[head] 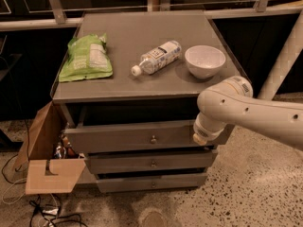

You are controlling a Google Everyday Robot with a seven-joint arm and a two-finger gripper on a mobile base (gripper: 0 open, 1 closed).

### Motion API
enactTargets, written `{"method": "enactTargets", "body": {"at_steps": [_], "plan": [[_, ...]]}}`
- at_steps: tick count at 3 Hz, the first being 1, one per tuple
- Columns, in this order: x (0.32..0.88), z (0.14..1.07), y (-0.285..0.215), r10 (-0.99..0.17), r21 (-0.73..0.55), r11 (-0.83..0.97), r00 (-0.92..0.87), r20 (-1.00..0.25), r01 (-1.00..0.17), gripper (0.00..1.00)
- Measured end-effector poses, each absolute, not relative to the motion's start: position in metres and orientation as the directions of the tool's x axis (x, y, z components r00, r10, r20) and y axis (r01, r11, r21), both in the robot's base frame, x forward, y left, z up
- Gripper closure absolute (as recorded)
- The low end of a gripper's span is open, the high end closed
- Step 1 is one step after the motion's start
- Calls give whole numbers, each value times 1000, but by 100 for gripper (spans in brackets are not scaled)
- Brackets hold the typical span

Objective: Close top drawer

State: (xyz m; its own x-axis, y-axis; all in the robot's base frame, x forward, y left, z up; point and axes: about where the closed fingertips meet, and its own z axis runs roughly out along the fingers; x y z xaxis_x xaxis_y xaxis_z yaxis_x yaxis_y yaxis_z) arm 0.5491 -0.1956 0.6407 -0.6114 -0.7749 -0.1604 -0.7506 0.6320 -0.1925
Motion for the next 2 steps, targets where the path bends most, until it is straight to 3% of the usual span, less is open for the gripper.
{"method": "enactTargets", "body": {"at_steps": [2], "plan": [[585, 634, -197, -780, -249, 625, -605, -159, -740, 100]]}}
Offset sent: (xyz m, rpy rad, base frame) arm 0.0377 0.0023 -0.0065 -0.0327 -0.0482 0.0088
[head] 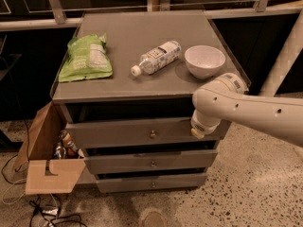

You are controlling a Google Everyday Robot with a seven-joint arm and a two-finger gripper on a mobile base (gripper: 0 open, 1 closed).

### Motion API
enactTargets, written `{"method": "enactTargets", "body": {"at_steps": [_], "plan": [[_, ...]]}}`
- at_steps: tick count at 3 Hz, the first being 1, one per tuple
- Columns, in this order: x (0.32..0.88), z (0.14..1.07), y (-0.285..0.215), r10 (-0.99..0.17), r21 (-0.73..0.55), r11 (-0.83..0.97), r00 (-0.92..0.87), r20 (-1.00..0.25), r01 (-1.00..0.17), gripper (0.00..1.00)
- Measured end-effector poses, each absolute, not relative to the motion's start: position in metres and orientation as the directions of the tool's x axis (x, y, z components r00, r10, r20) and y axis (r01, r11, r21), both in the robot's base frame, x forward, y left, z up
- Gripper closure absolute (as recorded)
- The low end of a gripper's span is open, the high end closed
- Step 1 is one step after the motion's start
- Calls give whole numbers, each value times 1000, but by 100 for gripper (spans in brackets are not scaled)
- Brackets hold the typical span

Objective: Close top drawer

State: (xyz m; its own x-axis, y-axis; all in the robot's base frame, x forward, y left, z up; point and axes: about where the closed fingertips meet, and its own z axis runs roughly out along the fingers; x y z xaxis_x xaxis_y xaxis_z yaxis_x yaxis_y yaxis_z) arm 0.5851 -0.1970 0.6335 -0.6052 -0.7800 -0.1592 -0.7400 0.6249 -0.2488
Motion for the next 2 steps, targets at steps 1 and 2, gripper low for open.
{"method": "enactTargets", "body": {"at_steps": [1, 2], "plan": [[585, 634, -197, -780, -249, 625, -605, -159, -740, 100], [567, 637, -202, -785, -218, 619, -598, -160, -755, 100]]}}
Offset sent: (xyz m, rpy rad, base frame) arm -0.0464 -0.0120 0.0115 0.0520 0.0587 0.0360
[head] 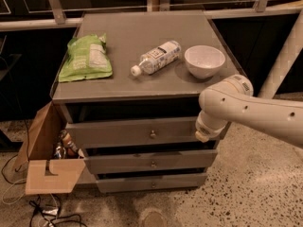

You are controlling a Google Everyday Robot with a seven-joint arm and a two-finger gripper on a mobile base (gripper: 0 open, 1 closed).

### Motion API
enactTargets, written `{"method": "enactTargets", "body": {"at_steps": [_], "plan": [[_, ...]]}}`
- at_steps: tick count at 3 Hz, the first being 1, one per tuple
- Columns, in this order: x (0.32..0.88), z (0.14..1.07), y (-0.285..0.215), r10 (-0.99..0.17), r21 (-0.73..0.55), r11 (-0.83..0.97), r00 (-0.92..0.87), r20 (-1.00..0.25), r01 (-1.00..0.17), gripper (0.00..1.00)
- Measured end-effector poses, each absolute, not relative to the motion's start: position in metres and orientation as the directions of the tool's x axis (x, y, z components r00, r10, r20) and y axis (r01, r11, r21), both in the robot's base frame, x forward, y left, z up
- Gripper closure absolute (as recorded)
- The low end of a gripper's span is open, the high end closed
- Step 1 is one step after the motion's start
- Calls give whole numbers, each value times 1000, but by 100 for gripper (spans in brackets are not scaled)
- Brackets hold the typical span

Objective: Close top drawer

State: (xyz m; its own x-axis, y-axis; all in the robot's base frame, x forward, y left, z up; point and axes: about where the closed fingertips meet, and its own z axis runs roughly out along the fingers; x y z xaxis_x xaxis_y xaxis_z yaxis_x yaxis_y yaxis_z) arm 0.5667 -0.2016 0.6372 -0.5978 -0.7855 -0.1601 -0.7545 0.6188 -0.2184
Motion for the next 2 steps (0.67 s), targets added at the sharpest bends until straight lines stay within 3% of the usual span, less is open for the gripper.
{"method": "enactTargets", "body": {"at_steps": [1, 2], "plan": [[508, 643, -234, -762, -151, 648, -635, -129, -747, 98], [508, 643, -234, -761, -150, 649, -636, -130, -746, 76]]}}
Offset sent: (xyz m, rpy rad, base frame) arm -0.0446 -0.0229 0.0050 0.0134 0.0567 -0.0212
